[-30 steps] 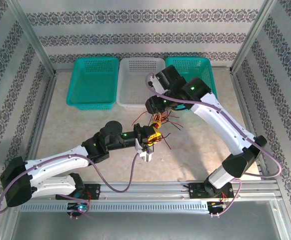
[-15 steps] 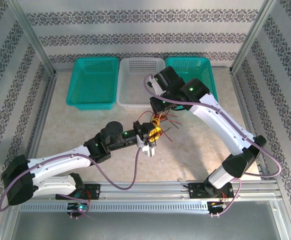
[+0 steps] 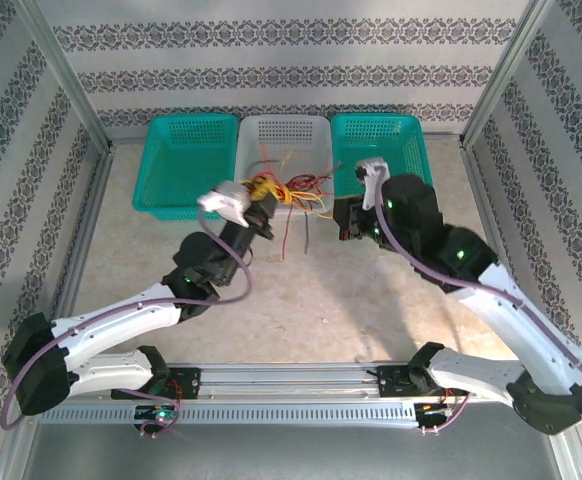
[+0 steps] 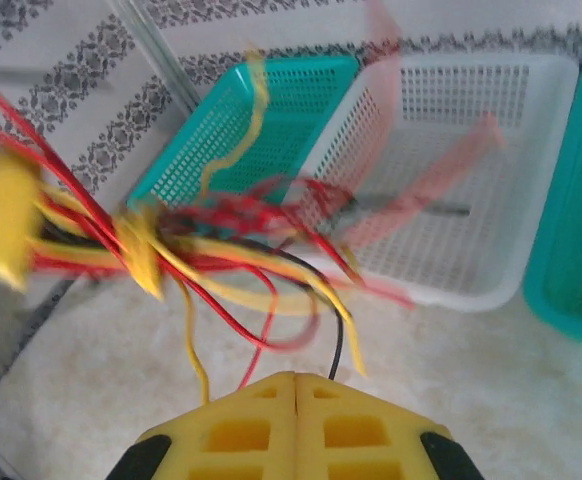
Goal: Untangle the cables
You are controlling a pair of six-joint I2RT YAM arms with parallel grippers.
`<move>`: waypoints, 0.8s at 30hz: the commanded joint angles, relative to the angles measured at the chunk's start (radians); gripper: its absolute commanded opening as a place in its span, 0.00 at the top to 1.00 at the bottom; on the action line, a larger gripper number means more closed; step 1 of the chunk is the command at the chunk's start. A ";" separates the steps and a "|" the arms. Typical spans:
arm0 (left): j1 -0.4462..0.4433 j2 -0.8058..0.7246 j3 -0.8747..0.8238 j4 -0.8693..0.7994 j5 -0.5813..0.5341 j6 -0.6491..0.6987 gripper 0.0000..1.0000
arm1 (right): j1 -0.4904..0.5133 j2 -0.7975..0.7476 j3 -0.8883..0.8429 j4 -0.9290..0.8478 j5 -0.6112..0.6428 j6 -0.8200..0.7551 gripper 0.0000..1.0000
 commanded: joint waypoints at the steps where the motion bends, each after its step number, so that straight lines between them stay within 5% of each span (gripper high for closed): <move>1: 0.053 0.055 -0.073 0.280 -0.112 -0.645 1.00 | 0.002 -0.122 -0.255 0.284 0.071 0.251 1.00; 5: 0.087 0.203 -0.050 0.577 0.017 -0.864 1.00 | -0.003 -0.218 -0.475 0.422 0.120 0.422 1.00; 8: 0.136 0.289 0.026 0.584 0.220 -1.102 1.00 | -0.030 -0.230 -0.571 0.525 0.079 0.505 1.00; 15: 0.098 0.255 0.149 0.586 0.519 -1.020 1.00 | -0.205 -0.072 -0.778 0.975 -0.093 0.753 1.00; 24: 0.074 0.197 0.188 0.588 0.750 -0.996 1.00 | -0.237 0.286 -0.661 1.346 -0.211 0.856 1.00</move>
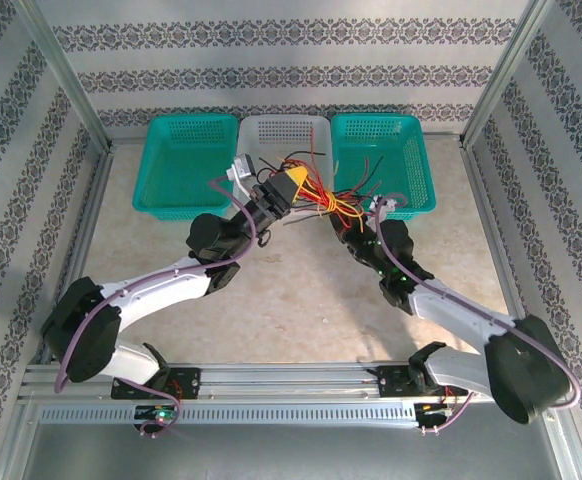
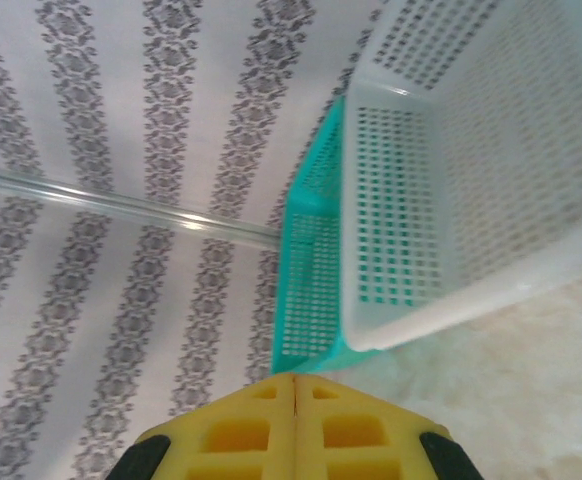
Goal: Untangle the cables
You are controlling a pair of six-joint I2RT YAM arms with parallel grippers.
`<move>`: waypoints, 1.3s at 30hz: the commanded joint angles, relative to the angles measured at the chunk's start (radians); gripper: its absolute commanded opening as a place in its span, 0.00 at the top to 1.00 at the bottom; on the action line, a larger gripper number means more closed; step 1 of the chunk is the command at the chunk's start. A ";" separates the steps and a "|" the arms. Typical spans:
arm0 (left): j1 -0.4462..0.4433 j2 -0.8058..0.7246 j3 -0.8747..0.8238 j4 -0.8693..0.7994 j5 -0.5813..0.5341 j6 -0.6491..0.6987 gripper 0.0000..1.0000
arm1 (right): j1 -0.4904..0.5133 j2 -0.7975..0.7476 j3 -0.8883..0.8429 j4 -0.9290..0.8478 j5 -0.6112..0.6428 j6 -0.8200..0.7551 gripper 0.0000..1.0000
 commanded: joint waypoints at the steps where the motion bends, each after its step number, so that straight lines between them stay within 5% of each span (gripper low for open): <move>1: -0.015 -0.083 0.064 0.212 0.165 -0.030 1.00 | -0.046 0.117 0.041 0.158 -0.064 0.069 1.00; 6: 0.007 -0.071 0.061 0.211 0.316 -0.123 1.00 | -0.198 0.297 0.196 0.314 -0.258 0.121 1.00; 12: 0.157 -0.083 -0.175 0.172 0.300 -0.265 1.00 | -0.380 0.309 0.478 0.241 -0.438 0.139 1.00; 15: 0.217 -0.131 -0.248 -0.061 0.295 -0.215 1.00 | -0.401 0.252 0.598 0.103 -0.522 0.051 1.00; 18: 0.230 -0.218 -0.260 -0.472 0.196 -0.038 1.00 | -0.388 0.144 0.655 -0.096 -0.559 -0.104 1.00; 23: 0.276 -0.268 -0.315 -0.618 0.007 -0.040 1.00 | -0.368 -0.070 0.616 -0.377 -0.559 -0.327 1.00; 27: 0.356 -0.276 -0.359 -0.604 -0.039 -0.152 1.00 | -0.408 -0.306 0.529 -0.702 -0.377 -0.529 1.00; 33: 0.450 -0.358 -0.418 -0.650 -0.098 -0.233 1.00 | -0.707 -0.497 0.479 -0.955 -0.214 -0.524 1.00; 37: 0.496 -0.433 -0.435 -0.736 -0.109 -0.234 1.00 | -0.965 -0.519 0.476 -0.977 -0.254 -0.412 1.00; 39: 0.514 -0.466 -0.436 -0.806 -0.104 -0.223 1.00 | -1.015 -0.511 0.497 -1.009 -0.213 -0.394 1.00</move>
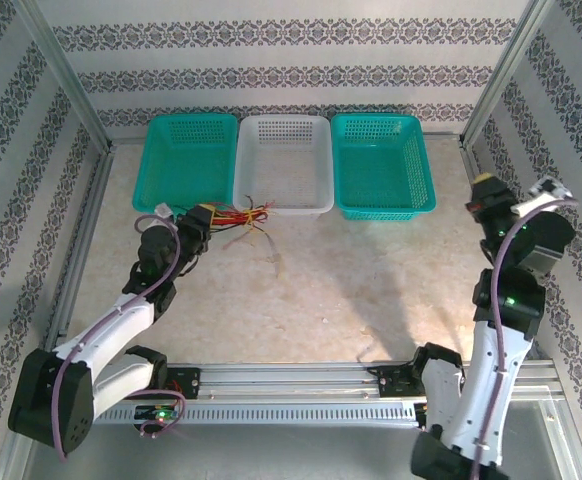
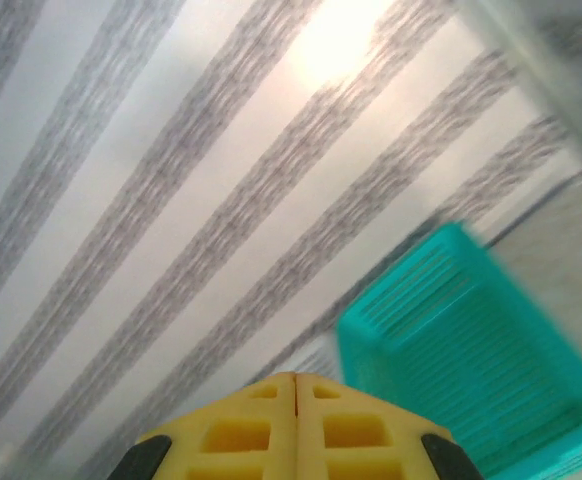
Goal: Untangle the cables
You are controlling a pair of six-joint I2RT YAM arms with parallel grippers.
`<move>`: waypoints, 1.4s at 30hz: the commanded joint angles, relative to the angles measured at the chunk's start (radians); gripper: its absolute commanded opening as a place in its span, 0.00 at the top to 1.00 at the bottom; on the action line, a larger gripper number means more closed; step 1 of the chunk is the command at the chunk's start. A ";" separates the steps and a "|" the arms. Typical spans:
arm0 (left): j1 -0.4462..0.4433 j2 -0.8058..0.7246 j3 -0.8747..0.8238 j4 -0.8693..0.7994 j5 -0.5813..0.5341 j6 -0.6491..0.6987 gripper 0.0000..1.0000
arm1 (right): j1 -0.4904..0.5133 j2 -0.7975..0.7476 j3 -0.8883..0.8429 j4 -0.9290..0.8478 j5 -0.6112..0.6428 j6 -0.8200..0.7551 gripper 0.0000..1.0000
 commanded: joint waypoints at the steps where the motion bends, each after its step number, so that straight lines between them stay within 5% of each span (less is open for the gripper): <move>1: 0.025 -0.064 0.006 -0.121 -0.017 -0.006 1.00 | -0.059 0.010 0.032 -0.065 0.080 0.042 1.00; 5: 0.032 -0.067 0.012 -0.164 0.042 0.028 1.00 | -0.063 0.051 0.057 0.008 0.007 0.086 1.00; 8: 0.031 -0.040 -0.011 -0.023 0.100 0.008 1.00 | 0.009 0.107 0.099 0.052 -0.116 0.052 1.00; 11: 0.029 0.045 0.005 0.198 0.210 -0.041 1.00 | 0.250 0.181 0.154 -0.023 -0.168 -0.114 0.84; 15: 0.018 0.110 0.067 0.341 0.262 -0.102 1.00 | 0.559 0.173 0.037 -0.068 -0.097 -0.257 0.37; 22: 0.013 0.088 0.188 0.259 0.304 -0.151 1.00 | 1.021 0.116 -0.209 -0.032 0.119 -0.389 0.21; 26: 0.013 0.082 0.248 0.192 0.359 -0.123 1.00 | 1.163 0.208 -0.159 -0.089 0.264 -0.491 0.19; 33: 0.012 0.068 0.256 0.174 0.393 -0.130 1.00 | 1.191 0.372 -0.011 -0.082 0.318 -0.619 0.21; 42: 0.012 0.059 0.239 0.207 0.392 -0.154 1.00 | 1.210 0.491 0.079 -0.061 0.319 -0.669 0.59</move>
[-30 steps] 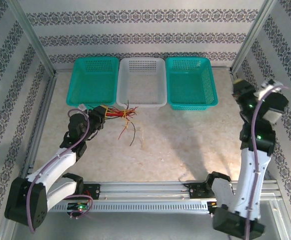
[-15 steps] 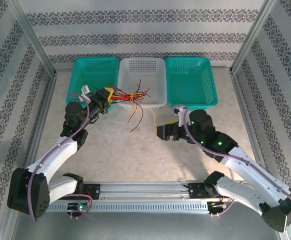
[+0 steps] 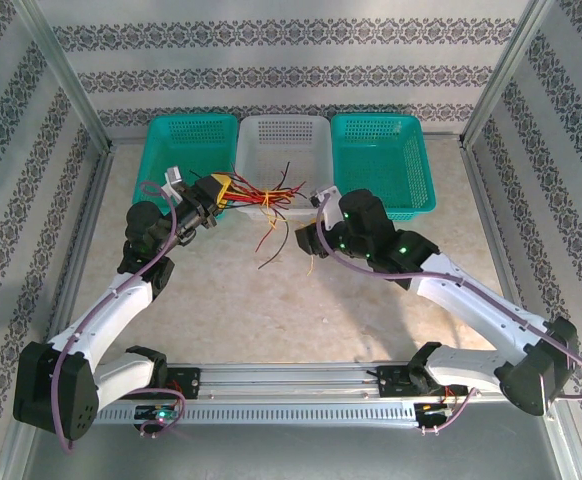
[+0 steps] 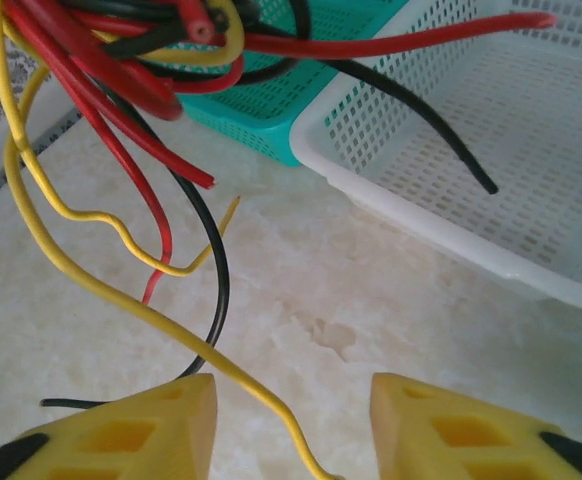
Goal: Untangle the cables
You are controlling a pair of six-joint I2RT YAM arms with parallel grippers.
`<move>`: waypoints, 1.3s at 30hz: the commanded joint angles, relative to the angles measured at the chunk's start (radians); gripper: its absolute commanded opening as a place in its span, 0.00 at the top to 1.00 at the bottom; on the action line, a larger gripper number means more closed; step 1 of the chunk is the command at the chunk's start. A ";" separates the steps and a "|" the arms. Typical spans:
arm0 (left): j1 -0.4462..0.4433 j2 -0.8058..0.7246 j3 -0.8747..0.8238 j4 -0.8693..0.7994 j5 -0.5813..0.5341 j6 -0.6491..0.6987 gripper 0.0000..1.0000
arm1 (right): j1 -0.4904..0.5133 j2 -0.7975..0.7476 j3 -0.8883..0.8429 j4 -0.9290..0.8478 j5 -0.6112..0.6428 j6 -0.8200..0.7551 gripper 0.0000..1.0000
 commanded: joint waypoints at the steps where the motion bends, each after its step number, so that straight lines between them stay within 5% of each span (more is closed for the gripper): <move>1: -0.006 -0.020 0.004 0.072 0.013 -0.045 1.00 | 0.012 -0.005 0.020 0.032 0.030 -0.030 0.59; 5: -0.006 0.016 -0.004 0.133 0.030 -0.083 1.00 | 0.011 -0.009 -0.006 0.048 0.018 -0.021 0.38; 13: -0.003 0.007 -0.012 0.114 0.013 -0.054 1.00 | 0.010 -0.009 -0.012 0.045 0.037 -0.023 1.00; 21: 0.029 -0.065 -0.028 -0.091 -0.079 0.012 1.00 | -0.025 -0.157 -0.186 0.022 0.272 -0.022 1.00; 27: 0.086 -0.122 -0.024 -0.210 -0.126 0.058 1.00 | -0.099 -0.223 -0.281 -0.186 0.675 0.162 1.00; 34: 0.095 -0.134 -0.065 -0.328 -0.134 0.097 1.00 | -0.435 -0.443 -0.327 -0.256 0.503 0.287 1.00; 39: 0.076 -0.115 -0.115 -0.344 -0.107 0.125 1.00 | -0.473 -0.454 -0.271 -0.269 0.423 0.271 1.00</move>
